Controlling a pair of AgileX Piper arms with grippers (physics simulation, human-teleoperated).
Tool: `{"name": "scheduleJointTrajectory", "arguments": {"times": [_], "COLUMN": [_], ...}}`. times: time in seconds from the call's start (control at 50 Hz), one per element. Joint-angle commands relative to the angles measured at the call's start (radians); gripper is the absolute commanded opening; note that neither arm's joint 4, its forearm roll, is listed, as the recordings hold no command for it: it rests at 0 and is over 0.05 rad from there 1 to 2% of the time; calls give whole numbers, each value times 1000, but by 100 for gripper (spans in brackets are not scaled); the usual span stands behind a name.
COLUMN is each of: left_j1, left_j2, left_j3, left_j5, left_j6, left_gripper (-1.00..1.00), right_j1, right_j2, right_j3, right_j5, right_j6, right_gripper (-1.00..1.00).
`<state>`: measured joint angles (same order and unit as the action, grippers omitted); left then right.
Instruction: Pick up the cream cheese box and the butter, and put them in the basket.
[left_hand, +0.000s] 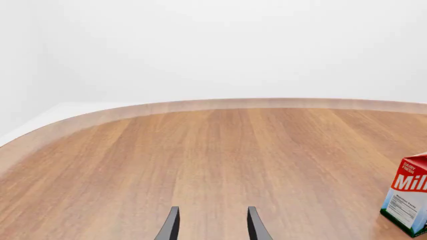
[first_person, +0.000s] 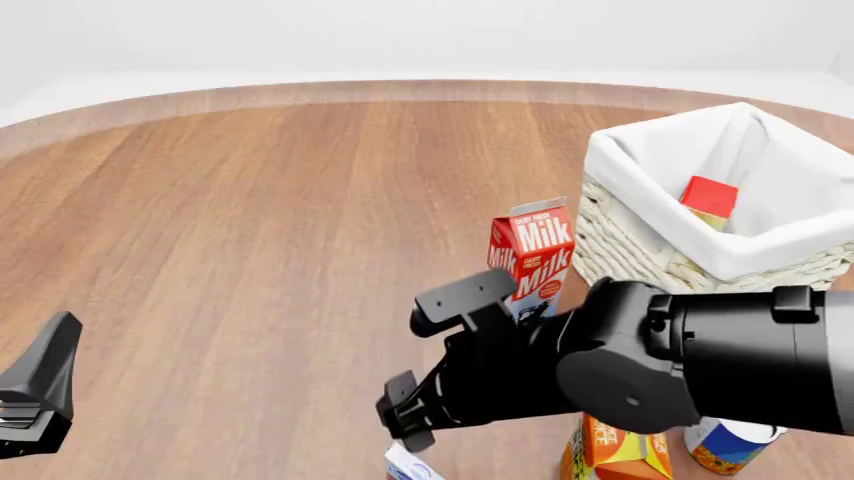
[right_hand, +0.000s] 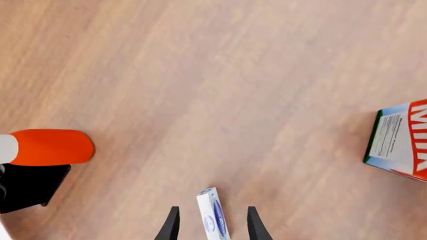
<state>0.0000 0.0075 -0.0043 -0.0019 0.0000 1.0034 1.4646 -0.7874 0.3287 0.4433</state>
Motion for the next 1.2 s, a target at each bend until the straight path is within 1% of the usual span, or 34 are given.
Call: {"name": "scheduleJointTrajectory", "arguments": {"times": [0.02,0.34,0.42,0.62,0.66,0.7,0.9,0.96,1.2], "left_j1": [0,0,0,0,0,0,0,0,0], "left_j2": [0,0,0,0,0,0,0,0,0], "left_j3": [0,0,0,0,0,0,0,0,0], "left_j5": [0,0,0,0,0,0,0,0,0], "left_j6": [0,0,0,0,0,0,0,0,0], "left_gripper": [100,100,100,100,100,100,100,100,100], "right_j1": [7,6,19,28,45,52,51,58,59], "right_j2": [22,39,52,66,85,91,97,103,106], "right_j3": [29,40,54,60,70,72,72,83,83], "right_j5": [-37,-55,-79,-96,-120,-125,-129,-149,-149], "right_j6": [20,18,35,45,61,66,63,75,75], "right_gripper": [100,100,100,100,100,100,100,100,100]}}
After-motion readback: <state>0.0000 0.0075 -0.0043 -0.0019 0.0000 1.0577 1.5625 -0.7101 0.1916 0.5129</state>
